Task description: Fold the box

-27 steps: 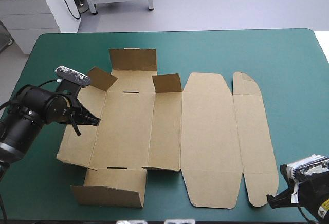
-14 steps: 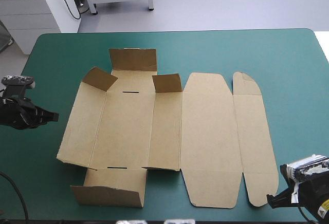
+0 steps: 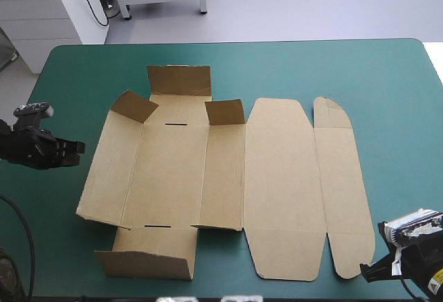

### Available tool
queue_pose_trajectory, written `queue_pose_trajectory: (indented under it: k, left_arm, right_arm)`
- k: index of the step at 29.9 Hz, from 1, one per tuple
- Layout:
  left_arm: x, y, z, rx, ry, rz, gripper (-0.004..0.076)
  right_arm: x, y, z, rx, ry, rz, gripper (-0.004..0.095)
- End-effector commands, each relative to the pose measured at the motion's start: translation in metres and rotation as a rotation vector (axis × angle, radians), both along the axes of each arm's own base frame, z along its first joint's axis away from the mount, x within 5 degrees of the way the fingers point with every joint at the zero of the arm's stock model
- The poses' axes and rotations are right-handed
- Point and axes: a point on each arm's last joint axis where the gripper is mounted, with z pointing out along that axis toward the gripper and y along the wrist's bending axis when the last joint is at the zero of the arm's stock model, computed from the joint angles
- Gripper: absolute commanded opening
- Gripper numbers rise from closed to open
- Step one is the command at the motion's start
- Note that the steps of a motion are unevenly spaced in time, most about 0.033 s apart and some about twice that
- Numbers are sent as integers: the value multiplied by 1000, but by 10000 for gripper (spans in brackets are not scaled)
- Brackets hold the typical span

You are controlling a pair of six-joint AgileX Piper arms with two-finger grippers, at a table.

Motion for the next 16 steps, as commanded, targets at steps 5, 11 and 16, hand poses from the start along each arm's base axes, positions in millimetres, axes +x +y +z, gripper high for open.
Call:
queue_pose_trajectory:
  k: [5, 11, 16]
  left_arm:
    - [-7, -10, -7, -103, 29, -48, 375]
    - [-20, -15, -43, -153, 140, -37, 524]
    - [-28, -21, -66, -194, 154, -28, 524]
  right_arm:
    - [4, -1, 12, -11, -82, -7, -21]
    - [4, -1, 13, -13, -89, -4, -21]
    - [5, 0, 13, -32, -99, 9, -21]
